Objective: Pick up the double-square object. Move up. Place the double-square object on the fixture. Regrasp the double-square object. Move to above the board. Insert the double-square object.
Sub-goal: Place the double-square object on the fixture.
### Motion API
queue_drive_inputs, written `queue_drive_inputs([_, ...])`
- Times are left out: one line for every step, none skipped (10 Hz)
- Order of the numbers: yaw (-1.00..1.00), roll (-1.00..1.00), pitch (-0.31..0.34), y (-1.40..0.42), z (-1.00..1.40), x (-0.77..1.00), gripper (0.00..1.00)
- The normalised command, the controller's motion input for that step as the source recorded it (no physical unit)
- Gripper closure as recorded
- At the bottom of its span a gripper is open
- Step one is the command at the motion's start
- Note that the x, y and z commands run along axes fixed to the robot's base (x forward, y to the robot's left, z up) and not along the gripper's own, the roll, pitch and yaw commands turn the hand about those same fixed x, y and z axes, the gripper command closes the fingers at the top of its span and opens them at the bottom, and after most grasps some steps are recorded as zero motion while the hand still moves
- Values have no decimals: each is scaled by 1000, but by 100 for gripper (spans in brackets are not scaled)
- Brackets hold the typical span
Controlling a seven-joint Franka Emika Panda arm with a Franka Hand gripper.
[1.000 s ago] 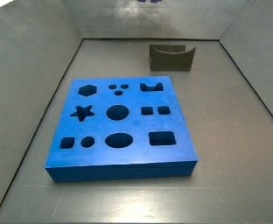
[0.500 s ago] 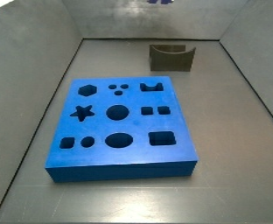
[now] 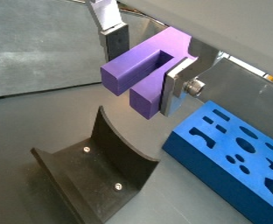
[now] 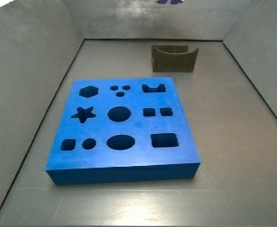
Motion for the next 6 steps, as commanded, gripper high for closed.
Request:
queue_drive_inputs([-31, -140, 132, 31, -4, 297, 100])
queue_drive_inputs([-32, -139, 135, 30, 0, 266, 100])
queue_drive_inputs([-34, -137, 145, 30, 2, 190, 100])
queue_drive_inputs([-36, -136, 148, 31, -1, 168, 100])
queue_drive_inputs([-93, -1000, 25, 73, -1000, 144, 100])
queue_drive_inputs([-101, -1000, 17, 78, -1000, 138, 100])
